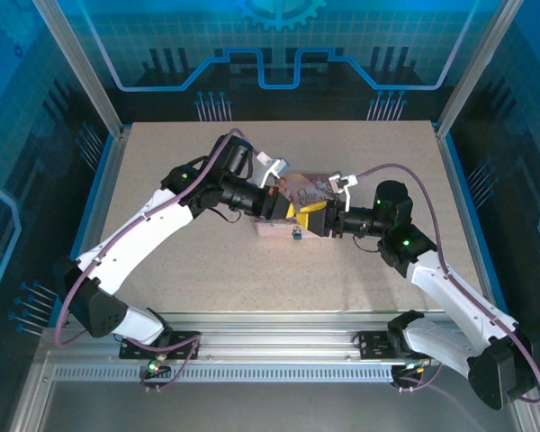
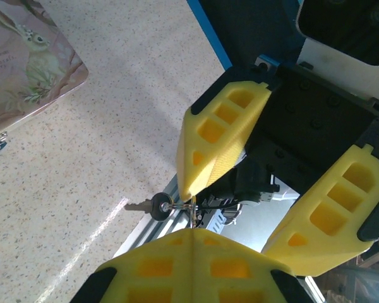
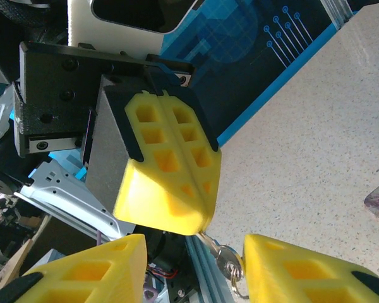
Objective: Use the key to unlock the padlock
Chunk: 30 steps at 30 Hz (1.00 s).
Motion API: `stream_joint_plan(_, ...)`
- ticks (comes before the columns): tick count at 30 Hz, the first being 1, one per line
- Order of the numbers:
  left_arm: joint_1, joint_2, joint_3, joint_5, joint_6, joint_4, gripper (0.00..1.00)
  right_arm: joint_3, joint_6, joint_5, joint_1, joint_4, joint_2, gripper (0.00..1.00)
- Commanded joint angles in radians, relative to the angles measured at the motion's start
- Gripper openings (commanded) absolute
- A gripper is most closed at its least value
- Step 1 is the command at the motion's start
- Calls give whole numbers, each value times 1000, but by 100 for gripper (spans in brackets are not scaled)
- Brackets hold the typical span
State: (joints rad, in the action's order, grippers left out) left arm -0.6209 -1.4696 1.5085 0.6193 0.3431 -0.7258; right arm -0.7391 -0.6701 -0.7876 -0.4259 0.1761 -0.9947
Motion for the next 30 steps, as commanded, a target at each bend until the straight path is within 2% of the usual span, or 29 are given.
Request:
stream_joint_plan(1,8,33,-15,40,23,23,0,-3,6,-17,9,8,1,49)
stream_joint_plan(4,10,32,-16,39,24,23,0,-2,3,-25,10,18,1,43)
stream_joint_plan(10,21,30,-27,39,29,30,0,-1,17,-38,9,5,9,20)
stream_joint_plan(17,24,29,-29,46,32,38,0,0,23,-46,8,7,14,0)
stream_joint_plan(22,40,39,-48,46,56,71,0,-5,29,-33,3,-1,17,0)
stream_joint_plan(23,48,47,-58,45,70,86,6,-5,29,-23,3,-4,20,0)
stream_joint_plan(24,61,58,-75,45,91,112,21,-5,29,-10,3,-10,25,0)
stream_joint_plan(26,87,92,-120,44,137,180,41,-5,30,17,5,-20,34,0)
stream_joint_plan(30,121,180,-238,40,233,363,57,-6,10,78,6,-21,55,0)
